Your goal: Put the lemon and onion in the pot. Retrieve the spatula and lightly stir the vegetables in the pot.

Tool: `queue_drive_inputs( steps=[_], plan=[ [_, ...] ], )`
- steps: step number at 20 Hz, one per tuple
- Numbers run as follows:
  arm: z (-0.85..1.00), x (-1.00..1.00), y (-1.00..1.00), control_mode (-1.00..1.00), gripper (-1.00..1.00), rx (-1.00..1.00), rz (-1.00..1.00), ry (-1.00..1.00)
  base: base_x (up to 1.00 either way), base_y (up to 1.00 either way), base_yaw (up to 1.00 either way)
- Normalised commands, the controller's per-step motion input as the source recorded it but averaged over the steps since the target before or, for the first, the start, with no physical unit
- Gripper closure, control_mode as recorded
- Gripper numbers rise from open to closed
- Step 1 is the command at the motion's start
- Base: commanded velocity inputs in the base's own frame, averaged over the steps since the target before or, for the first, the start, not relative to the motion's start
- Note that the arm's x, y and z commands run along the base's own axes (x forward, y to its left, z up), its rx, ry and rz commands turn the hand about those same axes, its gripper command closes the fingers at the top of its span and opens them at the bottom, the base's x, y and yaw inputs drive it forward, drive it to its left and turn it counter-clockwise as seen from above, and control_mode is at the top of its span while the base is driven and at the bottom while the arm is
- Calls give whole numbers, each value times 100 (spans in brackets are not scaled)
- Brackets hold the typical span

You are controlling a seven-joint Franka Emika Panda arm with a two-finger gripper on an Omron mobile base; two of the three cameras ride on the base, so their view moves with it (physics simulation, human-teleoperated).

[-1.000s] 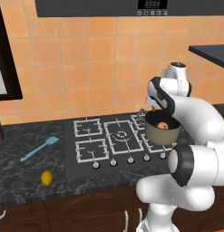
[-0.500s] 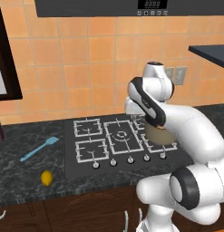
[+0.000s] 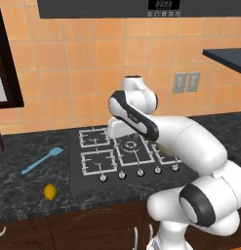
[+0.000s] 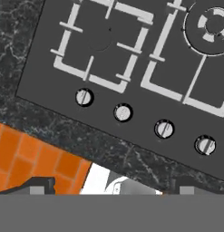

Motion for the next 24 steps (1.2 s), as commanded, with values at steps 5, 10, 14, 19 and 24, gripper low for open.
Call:
queue_drive_inputs(
  steps=[5, 10, 14, 19, 24],
  plan=[
    [-41, 1, 100, -100, -100, 2, 37, 27, 0, 0, 0],
    [-30, -1, 100, -100, -100, 1, 14, 26, 0, 0, 0],
    [-38, -13, 100, -100, -100, -1, -3, 17, 0, 0, 0],
    [-36, -22, 97, -100, -100, -10, -16, 2, 0, 0, 0],
    [-44, -4, 53, -100, -100, -10, -17, -2, 0, 0, 0]
  ],
)
